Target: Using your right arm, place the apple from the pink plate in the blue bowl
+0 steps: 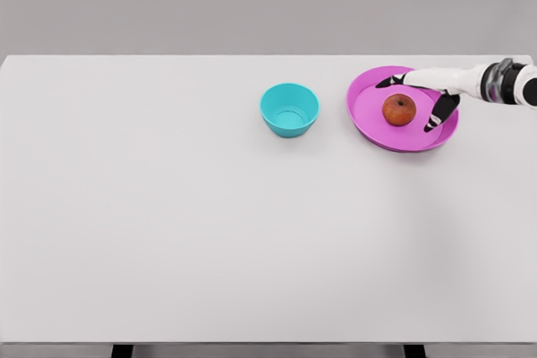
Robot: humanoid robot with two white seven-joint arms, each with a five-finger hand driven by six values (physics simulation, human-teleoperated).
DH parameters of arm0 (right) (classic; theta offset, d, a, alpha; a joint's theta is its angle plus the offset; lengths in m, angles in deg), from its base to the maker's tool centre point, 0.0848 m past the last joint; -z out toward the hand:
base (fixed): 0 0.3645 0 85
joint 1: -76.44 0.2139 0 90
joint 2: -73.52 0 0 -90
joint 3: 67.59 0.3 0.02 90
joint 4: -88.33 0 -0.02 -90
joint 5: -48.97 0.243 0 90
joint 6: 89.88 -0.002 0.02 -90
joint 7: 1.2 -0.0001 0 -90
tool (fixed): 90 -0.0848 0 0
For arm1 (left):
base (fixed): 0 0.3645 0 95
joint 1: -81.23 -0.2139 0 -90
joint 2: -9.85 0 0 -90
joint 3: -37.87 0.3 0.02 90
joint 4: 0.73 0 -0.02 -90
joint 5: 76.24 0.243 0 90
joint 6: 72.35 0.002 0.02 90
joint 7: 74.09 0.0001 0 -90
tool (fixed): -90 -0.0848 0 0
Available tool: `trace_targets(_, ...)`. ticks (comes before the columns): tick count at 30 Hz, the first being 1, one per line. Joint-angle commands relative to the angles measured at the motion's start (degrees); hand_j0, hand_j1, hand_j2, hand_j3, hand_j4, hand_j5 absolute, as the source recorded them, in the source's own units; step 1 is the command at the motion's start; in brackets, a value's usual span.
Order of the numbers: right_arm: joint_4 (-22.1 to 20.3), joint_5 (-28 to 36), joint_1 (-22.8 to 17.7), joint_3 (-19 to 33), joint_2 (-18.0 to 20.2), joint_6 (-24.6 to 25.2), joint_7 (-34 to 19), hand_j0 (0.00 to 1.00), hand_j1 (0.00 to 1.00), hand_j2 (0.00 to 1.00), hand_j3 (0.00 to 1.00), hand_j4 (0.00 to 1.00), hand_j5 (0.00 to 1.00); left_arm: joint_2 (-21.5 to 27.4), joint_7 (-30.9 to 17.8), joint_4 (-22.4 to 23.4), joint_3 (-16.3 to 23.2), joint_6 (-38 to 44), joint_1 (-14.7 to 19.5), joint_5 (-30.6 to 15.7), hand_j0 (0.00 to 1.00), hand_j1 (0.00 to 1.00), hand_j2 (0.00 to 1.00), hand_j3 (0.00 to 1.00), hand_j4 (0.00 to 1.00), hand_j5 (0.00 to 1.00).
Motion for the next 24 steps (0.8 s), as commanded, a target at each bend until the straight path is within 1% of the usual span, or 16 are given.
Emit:
trace_targets(1, 0.49, 0.25, 0.00, -0.60, -0.48, 0.16, 0.02, 1.00, 1.00, 1.00, 1.00, 1.00, 1.00, 0.00, -0.01, 0.00, 0.00, -0.08, 0.00, -0.02, 1.00, 1.00, 1.00, 1.00, 1.00, 1.00)
trace_targets(8, 0.67, 0.17, 0.00, -1.04, -1.01, 0.16, 0.02, 1.00, 1.00, 1.00, 1.00, 1.00, 1.00, 0.00, -0.01, 0.00, 0.00, 0.01, 0.00, -0.02, 1.00, 1.00, 1.00, 1.00, 1.00, 1.00)
trace_targets(10, 1.37, -0.18, 0.09, -1.30, -1.01, 0.16, 0.02, 1.00, 1.00, 1.00, 1.00, 1.00, 1.00, 0.00, -0.01, 0.00, 0.00, 0.01, 0.00, -0.02, 1.00, 1.00, 1.00, 1.00, 1.00, 1.00)
trace_targets(12, 1.55, -1.07, 0.09, -1.30, -1.10, 0.16, 0.02, 0.94, 0.94, 0.94, 0.94, 0.94, 0.94, 0.00, -0.01, 0.00, 0.00, 0.01, 0.00, -0.02, 1.00, 1.00, 1.00, 1.00, 1.00, 1.00)
trace_targets(14, 1.55, -1.07, 0.09, -1.30, -1.10, -0.02, 0.02, 0.80, 0.80, 0.80, 0.80, 0.80, 0.80, 0.00, -0.01, 0.00, 0.00, 0.01, 0.00, -0.02, 1.00, 1.00, 1.00, 1.00, 1.00, 1.00)
trace_targets(21, 1.19, -1.07, 0.09, -1.39, -1.10, -0.19, 0.02, 0.75, 0.75, 0.75, 0.75, 0.75, 0.75, 0.00, -0.01, 0.00, 0.00, 0.01, 0.00, -0.02, 1.00, 1.00, 1.00, 1.00, 1.00, 1.00)
trace_targets(23, 1.11, -1.07, 0.26, -1.92, -1.19, -0.19, 0.02, 0.68, 0.68, 0.68, 0.68, 0.68, 0.68, 0.00, -0.01, 0.00, 0.00, 0.01, 0.00, -0.02, 1.00, 1.00, 1.00, 1.00, 1.00, 1.00)
trace_targets(24, 1.11, -1.07, 0.26, -1.92, -1.28, -0.19, 0.02, 0.67, 0.67, 0.67, 0.67, 0.67, 0.67, 0.00, -0.01, 0.00, 0.00, 0.01, 0.00, -0.02, 1.00, 1.00, 1.00, 1.00, 1.00, 1.00)
